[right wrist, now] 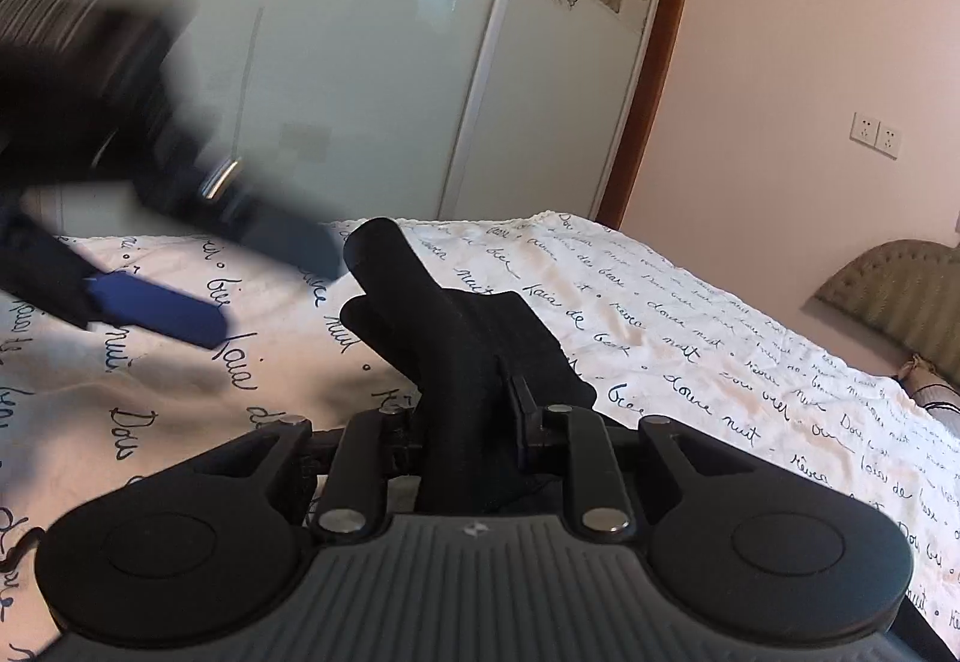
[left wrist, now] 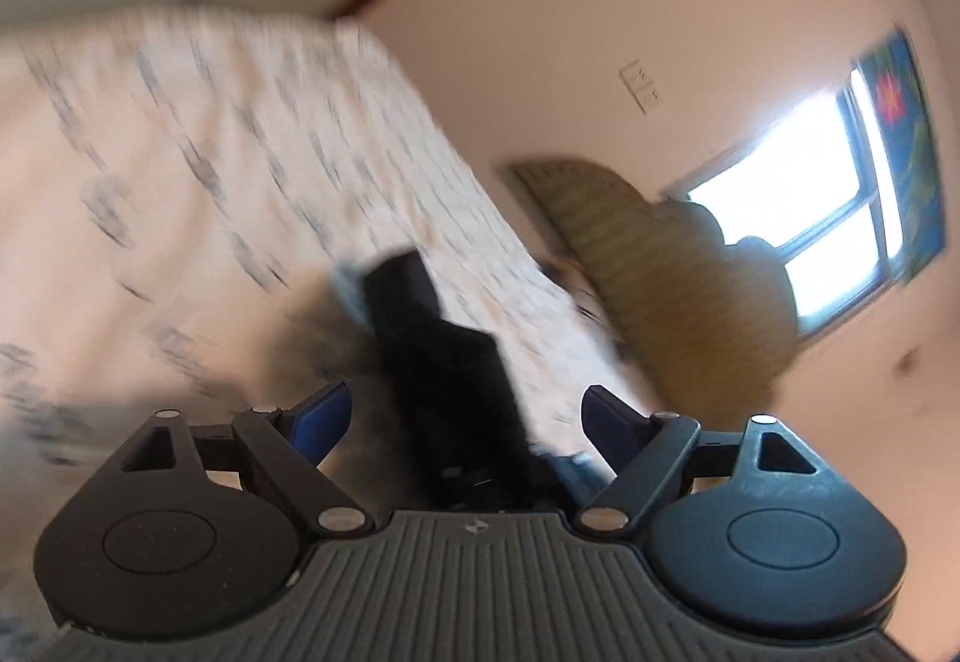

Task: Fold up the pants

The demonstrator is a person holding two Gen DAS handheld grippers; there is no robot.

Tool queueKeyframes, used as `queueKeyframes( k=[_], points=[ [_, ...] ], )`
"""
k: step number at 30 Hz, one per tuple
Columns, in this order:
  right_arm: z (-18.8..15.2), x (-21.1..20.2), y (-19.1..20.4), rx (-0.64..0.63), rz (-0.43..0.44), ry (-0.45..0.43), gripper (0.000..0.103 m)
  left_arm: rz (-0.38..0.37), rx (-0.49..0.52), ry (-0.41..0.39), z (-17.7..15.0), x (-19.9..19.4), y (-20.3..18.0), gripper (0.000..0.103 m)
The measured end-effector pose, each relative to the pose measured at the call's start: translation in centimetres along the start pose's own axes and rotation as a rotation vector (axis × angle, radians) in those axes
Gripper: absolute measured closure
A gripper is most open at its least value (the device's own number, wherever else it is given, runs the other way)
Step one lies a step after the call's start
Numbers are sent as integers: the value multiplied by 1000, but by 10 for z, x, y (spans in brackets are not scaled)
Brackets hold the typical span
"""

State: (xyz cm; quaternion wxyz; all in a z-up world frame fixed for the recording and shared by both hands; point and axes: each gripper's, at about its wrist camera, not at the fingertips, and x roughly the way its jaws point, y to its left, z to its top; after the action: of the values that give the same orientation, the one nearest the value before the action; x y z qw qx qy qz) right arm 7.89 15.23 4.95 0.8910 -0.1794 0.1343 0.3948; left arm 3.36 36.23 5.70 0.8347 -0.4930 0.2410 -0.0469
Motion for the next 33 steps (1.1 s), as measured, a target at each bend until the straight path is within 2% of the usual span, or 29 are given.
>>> queueKeyframes(
  k=[1, 2, 4, 5, 6, 8, 10, 11, 12, 13, 14, 15, 16, 18, 19, 21, 23, 25, 26, 27, 29, 32, 33],
  points=[
    [0, 0, 1, -5, 2, -1, 82, -23, -60, 38, 10, 14, 5, 19],
    [0, 0, 2, -9, 3, -1, 82, -12, -92, 66, 18, 27, 9, 21],
    [0, 0, 2, -3, 6, -1, 82, 28, -95, 114, 28, 49, 12, 22],
    [0, 0, 1, 4, 7, -1, 82, 38, -106, 143, 30, 60, 14, 28],
    [0, 0, 0, 9, 8, -2, 82, 46, -133, 179, 32, 70, 19, 42],
    [-1, 1, -2, 15, 13, 1, 82, 67, -199, 251, 33, 91, 32, 59],
    [-1, 2, -2, 19, 15, 12, 79, 100, -223, 267, 32, 102, 40, 64],
    [-1, 3, -2, 18, 22, 26, 75, 114, -223, 268, 33, 105, 45, 67],
    [0, 3, -1, 13, 26, 50, 62, 125, -222, 269, 33, 107, 48, 71],
    [0, 2, 0, 5, 21, 73, 40, 134, -219, 270, 33, 108, 51, 72],
    [-1, -1, -1, 1, 15, 87, 30, 140, -213, 271, 34, 109, 54, 79],
    [-3, -8, -4, 8, 20, 81, 20, 145, -203, 273, 34, 109, 56, 78],
    [-4, -18, -11, 27, 40, 62, 20, 153, -182, 270, 35, 108, 56, 78],
    [-6, -35, -36, 139, 98, 40, 20, 188, -99, 258, 33, 107, 46, 78],
    [-6, -41, -57, 261, 165, 41, 20, 216, -35, 247, 31, 107, 37, 78],
    [-10, -40, -104, 571, 313, 58, 20, 288, 147, 210, 23, 104, 6, 79],
    [-25, -32, -150, 934, 446, 65, 20, 345, 385, 160, 5, 101, -30, 80],
    [-51, -18, -184, 1270, 565, 54, 6, 372, 612, 120, -19, 98, -60, 82],
    [-63, -10, -193, 1379, 609, 70, 3, 369, 712, 108, -33, 95, -72, 82],
    [-75, -1, -199, 1468, 638, 101, 3, 359, 794, 107, -46, 94, -80, 82],
    [-92, 11, -203, 1551, 669, 160, 2, 344, 912, 115, -70, 94, -90, 82],
    [-107, 15, -199, 1580, 684, 159, 4, 284, 985, 156, -93, 100, -93, 79],
    [-106, 14, -197, 1574, 689, 147, 3, 254, 994, 181, -98, 103, -93, 70]
  ],
)
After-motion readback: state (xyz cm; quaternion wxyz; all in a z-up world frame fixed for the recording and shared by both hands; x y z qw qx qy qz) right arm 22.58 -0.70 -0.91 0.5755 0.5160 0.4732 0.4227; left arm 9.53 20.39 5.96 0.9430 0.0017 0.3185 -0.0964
